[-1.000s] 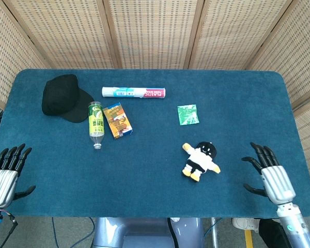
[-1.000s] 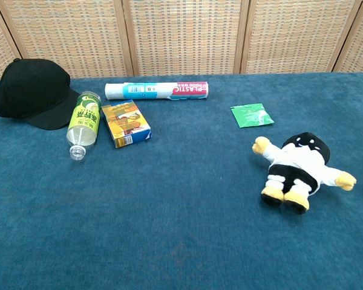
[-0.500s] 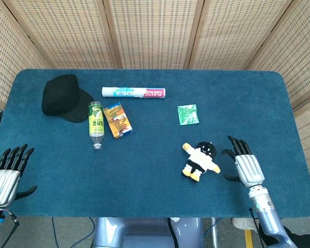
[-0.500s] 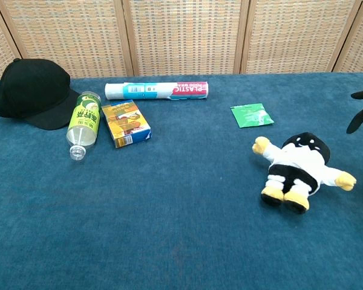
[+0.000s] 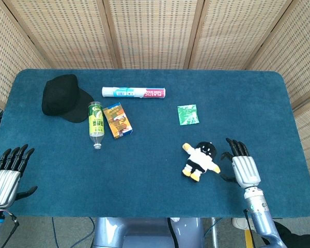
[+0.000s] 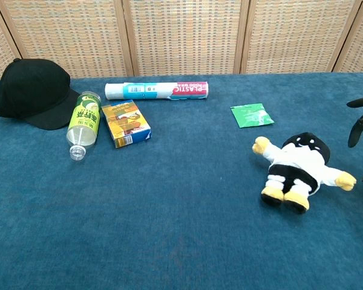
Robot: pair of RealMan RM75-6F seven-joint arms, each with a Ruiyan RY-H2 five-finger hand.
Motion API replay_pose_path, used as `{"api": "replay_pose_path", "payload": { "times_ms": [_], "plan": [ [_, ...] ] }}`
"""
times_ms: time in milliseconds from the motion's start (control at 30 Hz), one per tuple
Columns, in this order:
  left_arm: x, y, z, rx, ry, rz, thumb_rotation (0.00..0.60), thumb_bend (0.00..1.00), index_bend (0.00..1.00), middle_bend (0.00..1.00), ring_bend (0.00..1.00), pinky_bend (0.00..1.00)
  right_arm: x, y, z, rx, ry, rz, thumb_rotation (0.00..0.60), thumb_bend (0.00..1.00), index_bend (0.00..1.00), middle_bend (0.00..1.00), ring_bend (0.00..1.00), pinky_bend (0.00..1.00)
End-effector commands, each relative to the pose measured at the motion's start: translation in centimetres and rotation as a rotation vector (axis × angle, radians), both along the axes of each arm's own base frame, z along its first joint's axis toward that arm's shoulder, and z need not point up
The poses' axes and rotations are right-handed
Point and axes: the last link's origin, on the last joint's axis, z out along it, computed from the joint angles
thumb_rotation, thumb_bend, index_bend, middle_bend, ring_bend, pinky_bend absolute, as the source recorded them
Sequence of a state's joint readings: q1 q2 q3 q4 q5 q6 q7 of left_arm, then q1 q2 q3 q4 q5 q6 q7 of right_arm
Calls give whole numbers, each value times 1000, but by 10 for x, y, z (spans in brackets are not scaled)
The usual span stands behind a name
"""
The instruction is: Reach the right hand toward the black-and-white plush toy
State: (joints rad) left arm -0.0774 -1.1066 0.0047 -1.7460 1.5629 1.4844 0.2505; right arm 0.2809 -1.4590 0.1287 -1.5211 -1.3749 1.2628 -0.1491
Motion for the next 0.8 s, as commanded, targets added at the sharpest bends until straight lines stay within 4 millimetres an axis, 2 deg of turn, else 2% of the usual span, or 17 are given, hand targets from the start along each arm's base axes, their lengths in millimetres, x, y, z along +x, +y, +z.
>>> {"api": "replay_pose_path", "payload": {
  "times_ms": [33,433,800],
  "plan": [
    [0,0,1,0,-3,-1,600,60,0,0,0,0,7,2,-7,6,16,-21,600,291,477,112,0,113],
    [1,0,2,-10,-20,-6,600,61,0,0,0,0,22,2,-21,18,128,-115,600,290,459,77,0,97],
    [0,0,3,-10,-28,-6,600,62,0,0,0,0,19,-4,-28,22,146,-175,600,291,469,72,0,96]
  ]
}}
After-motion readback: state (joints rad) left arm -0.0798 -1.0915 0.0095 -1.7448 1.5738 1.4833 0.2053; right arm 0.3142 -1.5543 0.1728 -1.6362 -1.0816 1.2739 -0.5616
